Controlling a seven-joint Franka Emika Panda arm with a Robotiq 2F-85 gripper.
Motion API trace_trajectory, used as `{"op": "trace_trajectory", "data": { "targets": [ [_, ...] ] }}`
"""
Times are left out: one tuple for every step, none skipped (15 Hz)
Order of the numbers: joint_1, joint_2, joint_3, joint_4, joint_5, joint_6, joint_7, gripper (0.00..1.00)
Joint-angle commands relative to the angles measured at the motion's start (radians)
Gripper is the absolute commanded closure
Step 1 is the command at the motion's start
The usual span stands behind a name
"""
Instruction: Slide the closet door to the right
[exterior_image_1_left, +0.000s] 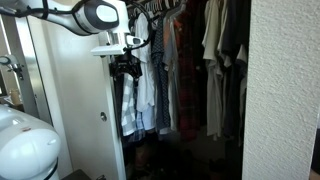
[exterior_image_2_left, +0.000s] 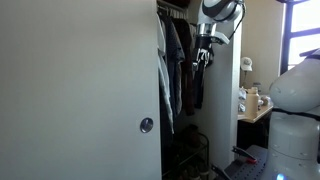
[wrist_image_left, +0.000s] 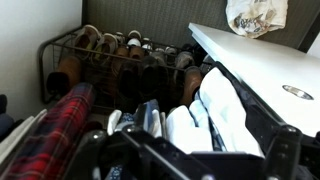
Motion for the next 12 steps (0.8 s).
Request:
{"op": "trace_trajectory", "data": {
  "targets": [
    [0.046, 0.012, 0.054, -0.022, 0.019, 0.082, 0.002, 0.00],
    [0.058, 0.013, 0.071, -0.031, 0.015, 0.106, 0.006, 0.00],
    [0.070, 0.014, 0.093, -0.041, 0.011, 0.132, 0.015, 0.00],
    [0.076, 0.016, 0.107, -0.050, 0.004, 0.157, 0.018, 0.00],
    [0.085, 0.017, 0.123, -0.058, 0.006, 0.183, 0.028, 0.00],
    [0.088, 0.017, 0.139, -0.067, -0.001, 0.210, 0.038, 0.00],
    [0.093, 0.016, 0.156, -0.076, -0.002, 0.233, 0.056, 0.00],
    [0.098, 0.016, 0.172, -0.082, 0.000, 0.253, 0.070, 0.00],
    [0.103, 0.014, 0.187, -0.088, 0.000, 0.270, 0.089, 0.00],
    [0.112, 0.013, 0.203, -0.094, 0.006, 0.286, 0.108, 0.00],
    [0.118, 0.013, 0.219, -0.095, 0.007, 0.297, 0.128, 0.00],
    [0.128, 0.012, 0.232, -0.098, 0.020, 0.306, 0.155, 0.00]
  ]
}}
